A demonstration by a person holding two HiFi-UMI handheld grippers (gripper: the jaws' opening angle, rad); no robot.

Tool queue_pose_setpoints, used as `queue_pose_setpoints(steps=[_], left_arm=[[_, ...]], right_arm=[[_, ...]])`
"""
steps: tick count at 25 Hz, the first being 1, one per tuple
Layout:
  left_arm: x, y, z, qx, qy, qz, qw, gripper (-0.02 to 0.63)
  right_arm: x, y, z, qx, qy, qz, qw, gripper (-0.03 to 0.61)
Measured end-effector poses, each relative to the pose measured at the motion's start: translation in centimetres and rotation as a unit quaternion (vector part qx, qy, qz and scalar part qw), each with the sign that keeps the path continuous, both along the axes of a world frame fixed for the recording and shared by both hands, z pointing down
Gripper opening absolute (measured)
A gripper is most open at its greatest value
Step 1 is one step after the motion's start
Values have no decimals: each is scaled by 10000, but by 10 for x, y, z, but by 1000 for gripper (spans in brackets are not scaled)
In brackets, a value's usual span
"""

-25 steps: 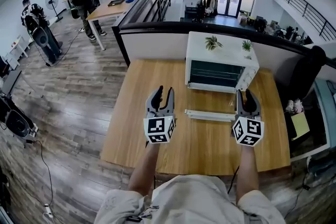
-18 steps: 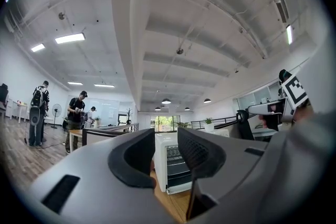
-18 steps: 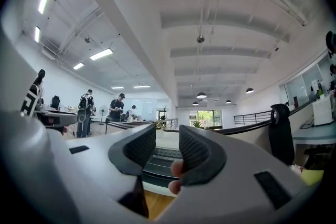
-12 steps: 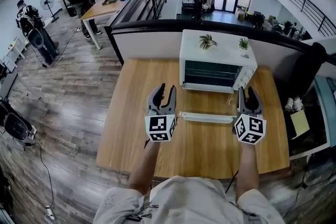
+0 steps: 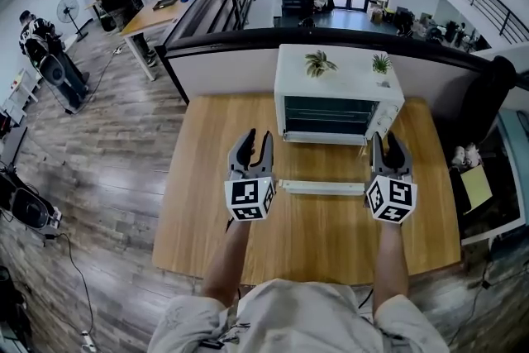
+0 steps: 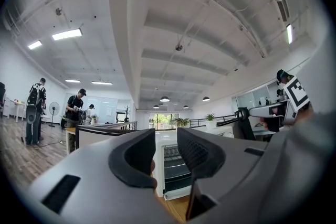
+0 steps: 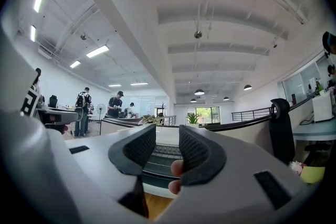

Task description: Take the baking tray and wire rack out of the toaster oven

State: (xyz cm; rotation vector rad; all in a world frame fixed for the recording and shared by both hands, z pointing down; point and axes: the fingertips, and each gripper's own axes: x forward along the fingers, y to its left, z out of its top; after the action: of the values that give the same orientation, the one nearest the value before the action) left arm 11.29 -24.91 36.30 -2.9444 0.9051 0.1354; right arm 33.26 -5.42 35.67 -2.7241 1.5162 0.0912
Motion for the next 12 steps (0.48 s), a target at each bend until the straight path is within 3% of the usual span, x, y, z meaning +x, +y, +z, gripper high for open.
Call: queue_pose_setpoints(steps=[12], left_arm=[[38,-15,36,-280,-263,161,9991,143]], right_arm=[[27,-14,35,-259,-330,116,9991,153]])
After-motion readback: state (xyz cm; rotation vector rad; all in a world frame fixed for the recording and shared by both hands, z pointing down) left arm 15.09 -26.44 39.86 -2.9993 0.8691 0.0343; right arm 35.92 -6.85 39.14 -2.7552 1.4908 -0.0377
